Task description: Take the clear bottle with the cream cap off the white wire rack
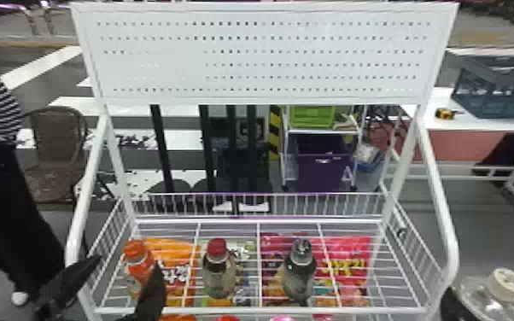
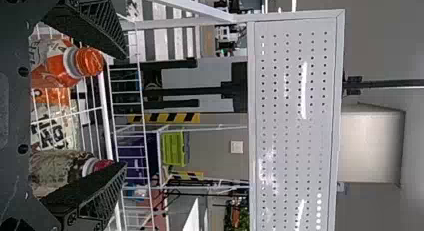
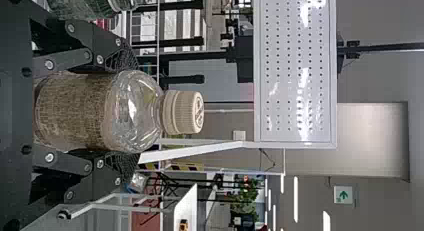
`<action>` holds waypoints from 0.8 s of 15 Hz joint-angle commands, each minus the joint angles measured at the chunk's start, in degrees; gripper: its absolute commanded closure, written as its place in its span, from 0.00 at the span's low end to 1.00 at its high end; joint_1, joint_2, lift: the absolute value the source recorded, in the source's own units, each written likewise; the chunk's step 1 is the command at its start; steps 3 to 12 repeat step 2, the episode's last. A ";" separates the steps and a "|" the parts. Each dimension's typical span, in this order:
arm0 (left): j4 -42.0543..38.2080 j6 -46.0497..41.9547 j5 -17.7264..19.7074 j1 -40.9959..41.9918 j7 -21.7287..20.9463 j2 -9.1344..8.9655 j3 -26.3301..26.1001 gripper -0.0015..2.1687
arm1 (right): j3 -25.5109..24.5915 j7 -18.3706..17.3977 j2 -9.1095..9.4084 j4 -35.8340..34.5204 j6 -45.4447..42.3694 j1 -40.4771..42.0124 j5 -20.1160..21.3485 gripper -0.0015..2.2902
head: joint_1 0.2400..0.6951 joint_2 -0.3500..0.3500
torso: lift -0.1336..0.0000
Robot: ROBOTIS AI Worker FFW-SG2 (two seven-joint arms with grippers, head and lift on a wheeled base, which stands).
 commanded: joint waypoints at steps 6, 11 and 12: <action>-0.18 0.32 0.00 0.18 0.14 0.00 0.01 0.06 | -0.09 0.16 -0.01 -0.28 0.00 0.29 0.00 0.44 | 0.57 0.50 | 1.00; -0.18 0.32 0.00 0.18 0.14 0.00 0.01 0.06 | -0.09 0.16 -0.01 -0.28 0.00 0.29 0.00 0.44 | 0.57 0.50 | 1.00; -0.18 0.32 0.00 0.18 0.14 0.00 0.01 0.06 | -0.09 0.16 -0.01 -0.28 0.00 0.29 0.00 0.44 | 0.57 0.50 | 1.00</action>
